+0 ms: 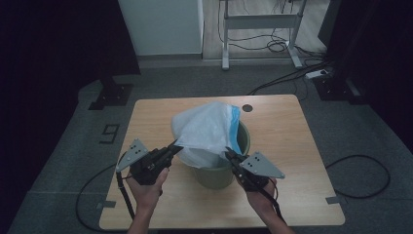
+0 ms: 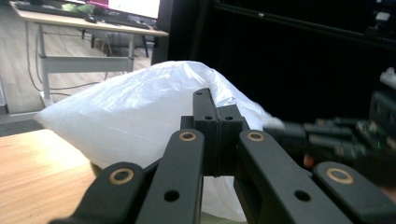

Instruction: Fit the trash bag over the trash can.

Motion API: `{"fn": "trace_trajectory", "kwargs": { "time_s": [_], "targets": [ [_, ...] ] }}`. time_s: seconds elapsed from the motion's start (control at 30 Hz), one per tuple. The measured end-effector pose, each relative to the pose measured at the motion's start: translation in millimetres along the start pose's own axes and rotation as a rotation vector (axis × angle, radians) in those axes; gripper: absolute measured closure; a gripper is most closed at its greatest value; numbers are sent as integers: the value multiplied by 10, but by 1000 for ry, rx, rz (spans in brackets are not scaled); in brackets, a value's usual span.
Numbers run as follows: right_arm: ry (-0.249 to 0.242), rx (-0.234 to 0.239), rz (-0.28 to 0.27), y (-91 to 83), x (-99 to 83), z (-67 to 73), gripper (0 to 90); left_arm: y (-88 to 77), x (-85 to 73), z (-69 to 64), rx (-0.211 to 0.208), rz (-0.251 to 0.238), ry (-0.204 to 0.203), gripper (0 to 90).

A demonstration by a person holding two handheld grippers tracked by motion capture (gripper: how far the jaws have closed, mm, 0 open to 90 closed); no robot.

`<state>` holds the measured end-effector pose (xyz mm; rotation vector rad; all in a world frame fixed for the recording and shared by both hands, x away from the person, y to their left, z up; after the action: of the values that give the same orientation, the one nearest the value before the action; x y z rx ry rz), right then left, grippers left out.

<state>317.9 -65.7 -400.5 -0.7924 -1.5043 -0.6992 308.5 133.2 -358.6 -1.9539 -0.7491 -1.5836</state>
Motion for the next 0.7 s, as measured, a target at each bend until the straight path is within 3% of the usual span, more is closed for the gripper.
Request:
{"fn": "trace_trajectory", "kwargs": {
  "time_s": [0.37, 0.53, 0.63, 0.7],
  "targets": [
    [-31, -97, -137, -274, 527, -364, 889, 204, 0, -250, -76, 39, 53, 895],
    [-32, -118, -156, -451, 547, -453, 888, 274, -78, -369, -106, 90, 88, 889],
    [-30, -123, -148, -504, 479, -474, 888, 288, -124, -389, -112, 112, 96, 889],
    [-24, -117, -127, -539, 334, -484, 882, 294, -178, -377, -102, 127, 106, 891]
  ]
}}
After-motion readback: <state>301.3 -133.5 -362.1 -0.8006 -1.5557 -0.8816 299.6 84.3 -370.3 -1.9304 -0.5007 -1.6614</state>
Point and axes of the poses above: each handheld gripper's, and its own axes: y roughly forward along the jaws, x roughly out of its top, z roughly to its left, the point moved 7 cm from there along y, roughly forward along the jaws, and after that the axes turned 6 degrees about -z, right-handed, at the moved point
